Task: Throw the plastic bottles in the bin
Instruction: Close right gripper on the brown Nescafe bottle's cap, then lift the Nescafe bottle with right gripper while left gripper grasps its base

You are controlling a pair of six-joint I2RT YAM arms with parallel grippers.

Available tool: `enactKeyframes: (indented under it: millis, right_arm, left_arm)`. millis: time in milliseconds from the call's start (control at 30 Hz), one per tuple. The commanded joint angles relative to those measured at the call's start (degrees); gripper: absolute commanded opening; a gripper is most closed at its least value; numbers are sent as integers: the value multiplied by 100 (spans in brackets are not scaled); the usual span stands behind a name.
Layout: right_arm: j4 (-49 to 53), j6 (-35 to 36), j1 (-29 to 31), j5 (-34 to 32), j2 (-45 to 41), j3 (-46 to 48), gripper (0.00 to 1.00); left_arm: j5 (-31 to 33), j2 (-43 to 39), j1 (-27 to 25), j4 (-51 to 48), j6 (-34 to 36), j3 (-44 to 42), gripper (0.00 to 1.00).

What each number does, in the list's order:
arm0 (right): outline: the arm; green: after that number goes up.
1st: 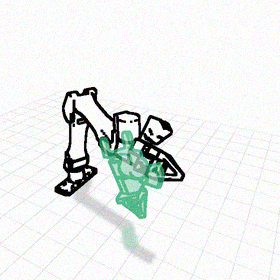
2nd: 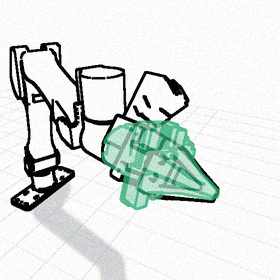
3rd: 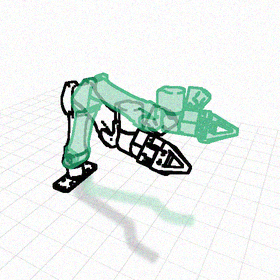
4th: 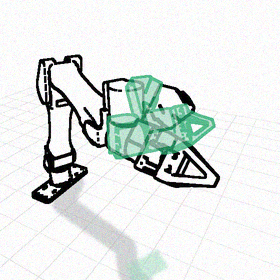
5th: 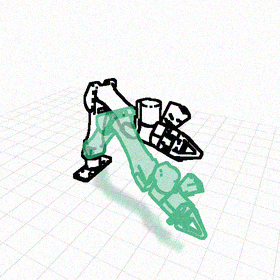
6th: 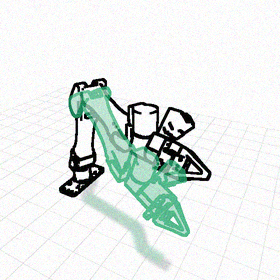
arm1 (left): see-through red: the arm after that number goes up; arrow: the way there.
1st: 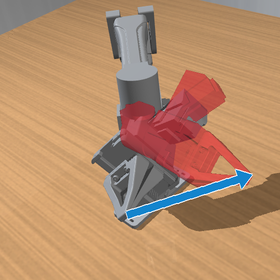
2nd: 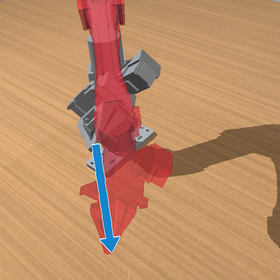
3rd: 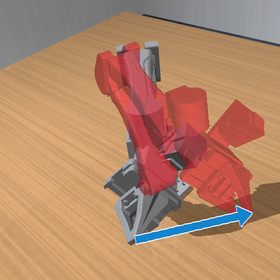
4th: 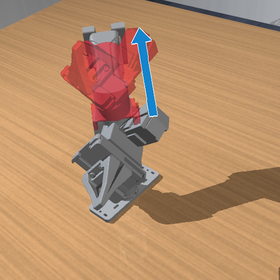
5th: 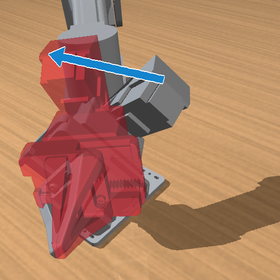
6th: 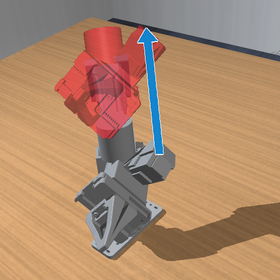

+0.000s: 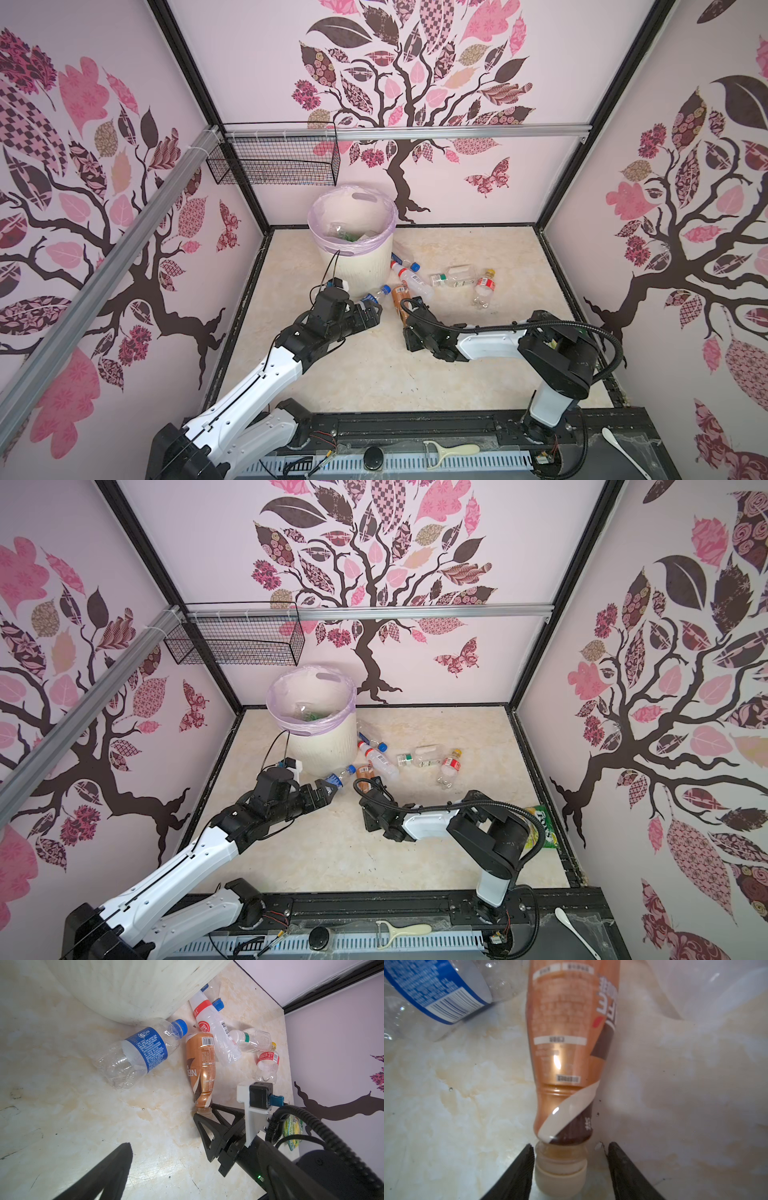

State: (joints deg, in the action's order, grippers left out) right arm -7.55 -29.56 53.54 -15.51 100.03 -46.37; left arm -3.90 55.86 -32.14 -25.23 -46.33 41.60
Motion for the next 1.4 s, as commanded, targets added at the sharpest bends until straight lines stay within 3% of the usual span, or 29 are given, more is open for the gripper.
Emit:
enactKeyframes:
  millis: [0, 200, 367, 867, 1367]
  right_arm:
    - [176, 60, -28, -193, 201, -118, 52]
    - [188, 95, -43, -112, 28, -15, 36]
    - [287, 74, -45, -7, -475, 192, 31]
    - [829, -150, -30, 569, -2321, 198, 30]
    - [803, -173, 69, 1033, -2971, -91, 30]
  left_arm:
    - [47, -27, -14, -33, 36, 74, 99]
    - [40, -7, -16, -34, 38, 76, 98]
    - [-32, 104, -18, 34, -7, 127, 98]
    - [-330, 1167, -143, 624, -315, 1047, 99]
    - [-314, 2102, -279, 986, -306, 2033, 98]
